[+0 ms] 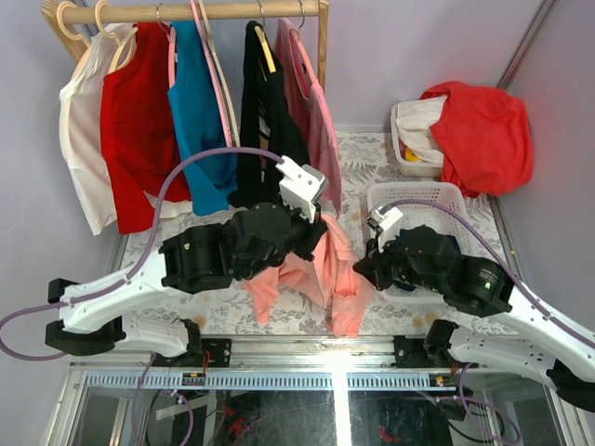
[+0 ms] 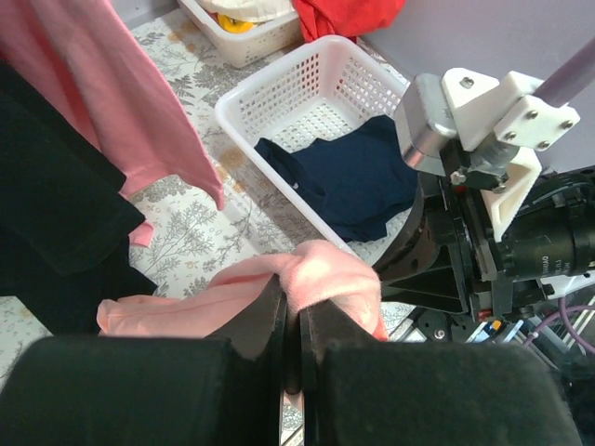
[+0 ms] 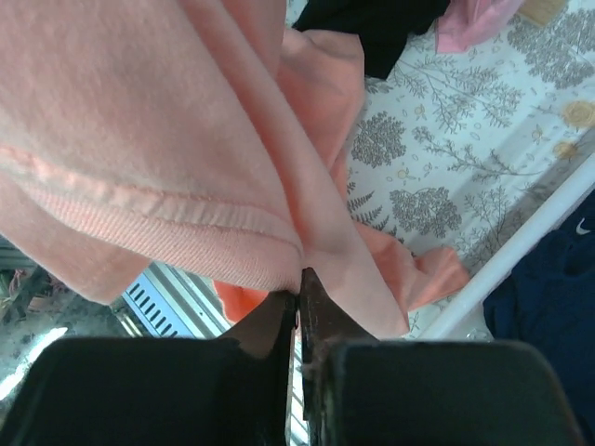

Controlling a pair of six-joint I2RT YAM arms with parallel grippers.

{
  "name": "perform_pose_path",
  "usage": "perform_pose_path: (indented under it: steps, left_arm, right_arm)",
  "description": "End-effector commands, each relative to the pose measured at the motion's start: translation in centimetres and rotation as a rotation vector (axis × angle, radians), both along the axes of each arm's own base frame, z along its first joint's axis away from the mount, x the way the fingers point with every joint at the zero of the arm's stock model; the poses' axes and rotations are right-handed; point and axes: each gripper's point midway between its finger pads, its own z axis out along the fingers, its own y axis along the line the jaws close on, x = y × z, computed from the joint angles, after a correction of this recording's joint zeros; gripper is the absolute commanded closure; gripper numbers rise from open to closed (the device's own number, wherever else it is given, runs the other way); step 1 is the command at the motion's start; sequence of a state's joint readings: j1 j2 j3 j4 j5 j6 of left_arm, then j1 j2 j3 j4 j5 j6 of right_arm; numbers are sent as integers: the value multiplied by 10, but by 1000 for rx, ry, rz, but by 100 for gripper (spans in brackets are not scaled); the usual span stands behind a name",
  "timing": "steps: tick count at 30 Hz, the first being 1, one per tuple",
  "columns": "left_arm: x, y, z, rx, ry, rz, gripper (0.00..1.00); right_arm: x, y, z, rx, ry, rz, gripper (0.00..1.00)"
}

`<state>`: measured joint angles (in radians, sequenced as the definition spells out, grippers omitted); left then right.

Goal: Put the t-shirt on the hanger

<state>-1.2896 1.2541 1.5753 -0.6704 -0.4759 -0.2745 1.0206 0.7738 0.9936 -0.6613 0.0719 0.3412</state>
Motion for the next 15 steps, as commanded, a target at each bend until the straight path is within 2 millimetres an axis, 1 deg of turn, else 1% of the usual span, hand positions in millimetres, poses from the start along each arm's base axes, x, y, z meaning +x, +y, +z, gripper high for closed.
perform_pose_path:
  steps: [1,3,6,9,11,13,15]
  left_arm:
    - [6,17,40,-40,-58,47,100]
    - [10,26,53,-47,-76,85,100]
    - [18,46,83,-82,-129,163,100]
    - [20,63,124,-170,-191,196,100]
    - [16,69,151,-247,-244,169,100]
    - [11,76,176,-314,-302,142,100]
    - [5,81,201,-369,-346,107,100]
  right_arm:
    - [8,-2,55,98,-116,-17,100]
    - [5,-6,83,140,-163,2,100]
    - [-4,-12,132,230,-243,43,100]
    - [-15,-23,183,356,-347,69,100]
    - [-26,-31,214,449,-417,97,100]
    - [-38,-36,237,516,-475,148,100]
    - [-48,-40,254,546,-513,189,100]
